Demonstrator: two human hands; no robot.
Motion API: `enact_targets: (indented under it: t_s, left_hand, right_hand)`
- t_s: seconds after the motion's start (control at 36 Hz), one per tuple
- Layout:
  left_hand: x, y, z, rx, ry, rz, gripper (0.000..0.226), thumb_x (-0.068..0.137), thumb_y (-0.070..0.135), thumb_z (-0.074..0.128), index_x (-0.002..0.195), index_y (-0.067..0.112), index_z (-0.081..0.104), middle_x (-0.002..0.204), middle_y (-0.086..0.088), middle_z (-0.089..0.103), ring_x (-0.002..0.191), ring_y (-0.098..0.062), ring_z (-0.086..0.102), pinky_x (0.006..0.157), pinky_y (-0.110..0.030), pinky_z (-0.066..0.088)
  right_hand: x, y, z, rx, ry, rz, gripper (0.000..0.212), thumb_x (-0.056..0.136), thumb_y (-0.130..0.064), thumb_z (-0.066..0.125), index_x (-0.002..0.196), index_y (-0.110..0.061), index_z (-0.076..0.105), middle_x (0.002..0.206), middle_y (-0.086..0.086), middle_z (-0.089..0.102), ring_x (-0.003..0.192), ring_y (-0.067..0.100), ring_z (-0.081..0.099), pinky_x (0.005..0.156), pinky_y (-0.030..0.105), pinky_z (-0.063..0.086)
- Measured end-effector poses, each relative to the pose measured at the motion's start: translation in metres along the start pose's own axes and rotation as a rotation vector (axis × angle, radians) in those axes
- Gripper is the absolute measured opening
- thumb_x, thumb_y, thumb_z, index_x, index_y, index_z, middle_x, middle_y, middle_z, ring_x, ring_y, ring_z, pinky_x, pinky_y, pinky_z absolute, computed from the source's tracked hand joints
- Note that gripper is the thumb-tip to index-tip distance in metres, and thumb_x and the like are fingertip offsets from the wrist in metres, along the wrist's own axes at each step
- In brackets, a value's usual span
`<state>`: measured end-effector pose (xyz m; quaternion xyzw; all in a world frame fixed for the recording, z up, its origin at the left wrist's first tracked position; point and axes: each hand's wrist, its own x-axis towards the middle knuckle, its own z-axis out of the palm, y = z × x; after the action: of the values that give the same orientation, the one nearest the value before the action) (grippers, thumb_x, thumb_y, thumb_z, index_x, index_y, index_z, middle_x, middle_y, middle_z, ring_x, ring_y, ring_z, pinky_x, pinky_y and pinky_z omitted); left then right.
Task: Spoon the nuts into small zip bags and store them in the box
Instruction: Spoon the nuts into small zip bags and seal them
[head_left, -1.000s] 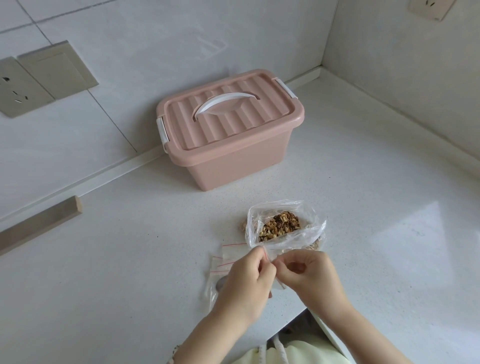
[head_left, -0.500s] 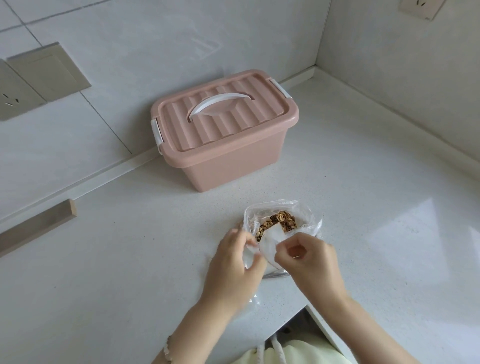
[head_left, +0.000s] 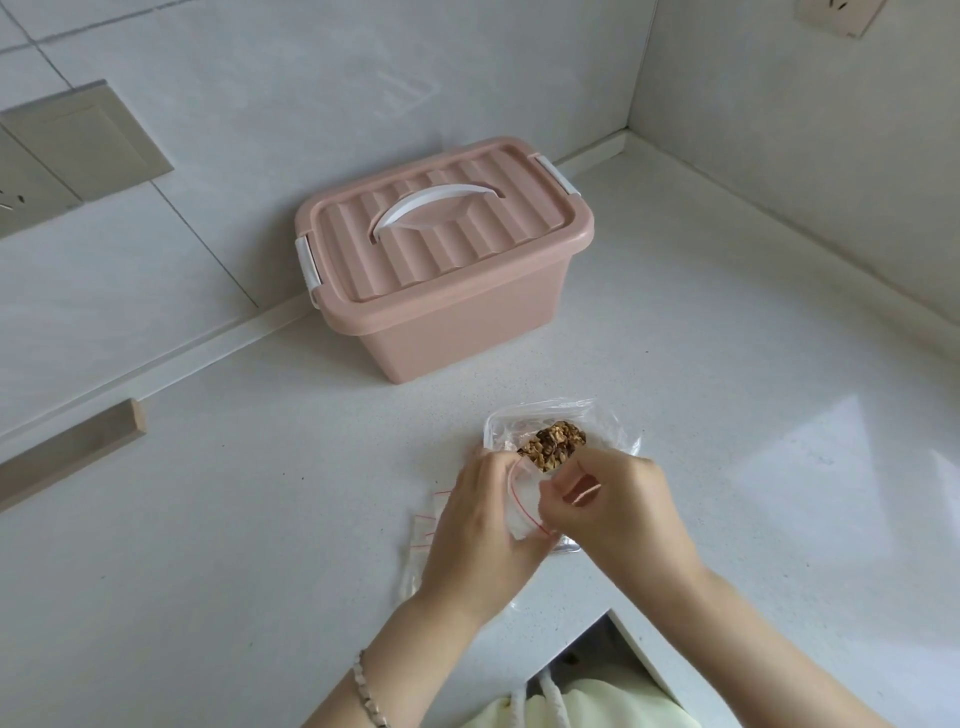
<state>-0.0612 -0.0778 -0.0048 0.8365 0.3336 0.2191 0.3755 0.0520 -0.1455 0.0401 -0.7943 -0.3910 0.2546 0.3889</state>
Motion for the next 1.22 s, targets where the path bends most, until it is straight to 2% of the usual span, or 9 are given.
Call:
enact_targets:
  t_s: [0.28,0.42,0.56,0.61,0.72,0.89,1.06,1.14,1.22]
  left_hand:
    - [-0.002,-0.017,-0.009,0.16,0.023,-0.034,0.058,0.062,0.06,0.06,0.11,0.032,0.043,0.1,0.017,0.053,0.095,-0.007,0.041,0.079,-0.013,0.035]
    - [-0.017,-0.031,-0.016,0.109,0.031,-0.29,0.041,0.067,0.037,0.077,0.097,0.033,0.05,0.091,0.025,0.05,0.093,-0.001,0.045,0.09,-0.026,0.037]
    - [-0.029,-0.045,-0.021,-0.02,0.06,-0.478,0.034,0.071,0.021,0.078,0.099,0.026,0.059,0.094,0.019,0.057,0.091,0.015,0.047,0.075,0.002,0.034]
    - [-0.032,-0.048,-0.023,-0.062,0.086,-0.529,0.032,0.072,0.019,0.077,0.097,0.027,0.059,0.093,0.019,0.058,0.089,0.012,0.049,0.072,0.005,0.032]
    - [-0.035,-0.049,-0.027,-0.136,0.132,-0.586,0.035,0.075,0.018,0.075,0.104,0.026,0.056,0.089,0.02,0.057,0.092,0.002,0.051,0.077,-0.008,0.033]
    - [-0.032,-0.051,-0.034,-0.222,0.185,-0.617,0.042,0.081,0.019,0.069,0.119,0.025,0.052,0.104,0.008,0.063,0.105,-0.006,0.052,0.087,-0.02,0.032]
    - [-0.023,-0.055,-0.033,-0.238,0.252,-0.576,0.043,0.086,0.007,0.061,0.125,0.02,0.048,0.12,0.004,0.058,0.112,-0.01,0.054,0.094,-0.022,0.036]
    - [-0.017,-0.051,-0.03,-0.221,0.221,-0.541,0.05,0.084,0.004,0.063,0.127,0.022,0.045,0.113,0.007,0.058,0.109,-0.005,0.05,0.082,-0.009,0.033]
    - [-0.009,-0.047,-0.023,-0.229,0.189,-0.54,0.054,0.078,0.004,0.069,0.125,0.023,0.048,0.107,0.006,0.058,0.108,-0.005,0.05,0.083,-0.01,0.031]
  right_hand:
    - [0.013,0.015,0.008,-0.081,-0.16,-0.098,0.009,0.082,-0.022,0.067,0.076,-0.015,0.068,0.072,-0.01,0.065,0.067,0.003,0.061,0.066,0.021,0.052]
    - [0.017,0.065,0.034,-0.329,-0.303,-0.102,0.019,0.091,-0.02,0.056,0.105,-0.012,0.066,0.106,-0.001,0.067,0.09,0.01,0.062,0.084,0.023,0.051]
    - [0.014,0.105,0.063,-0.714,-0.503,-0.221,0.04,0.09,-0.025,0.055,0.129,-0.016,0.05,0.131,0.0,0.051,0.123,0.018,0.045,0.104,0.031,0.037]
    - [0.014,0.114,0.069,-0.807,-0.518,-0.272,0.04,0.082,-0.023,0.067,0.119,-0.012,0.058,0.123,0.004,0.058,0.117,0.022,0.051,0.1,0.034,0.041]
    - [0.017,0.131,0.075,-0.869,-0.38,-0.391,0.036,0.037,-0.028,0.092,0.066,-0.02,0.073,0.071,-0.006,0.067,0.067,0.013,0.065,0.06,0.023,0.054]
    - [0.011,0.128,0.066,-0.746,-0.305,-0.466,0.033,0.046,-0.022,0.091,0.067,-0.021,0.065,0.062,-0.01,0.061,0.056,0.007,0.059,0.053,0.016,0.047]
    - [-0.001,0.106,0.026,-0.449,-0.32,-0.267,0.022,0.095,-0.017,0.048,0.112,-0.01,0.061,0.105,0.0,0.064,0.092,0.019,0.061,0.074,0.026,0.049]
    - [-0.003,0.095,-0.003,-0.242,-0.24,-0.189,0.019,0.093,-0.014,0.052,0.106,-0.018,0.065,0.086,-0.013,0.063,0.071,-0.001,0.057,0.066,0.009,0.04]
    - [0.0,0.089,-0.031,-0.005,-0.202,-0.06,0.027,0.092,-0.008,0.051,0.093,-0.033,0.062,0.061,-0.007,0.059,0.061,0.004,0.055,0.059,0.016,0.044]
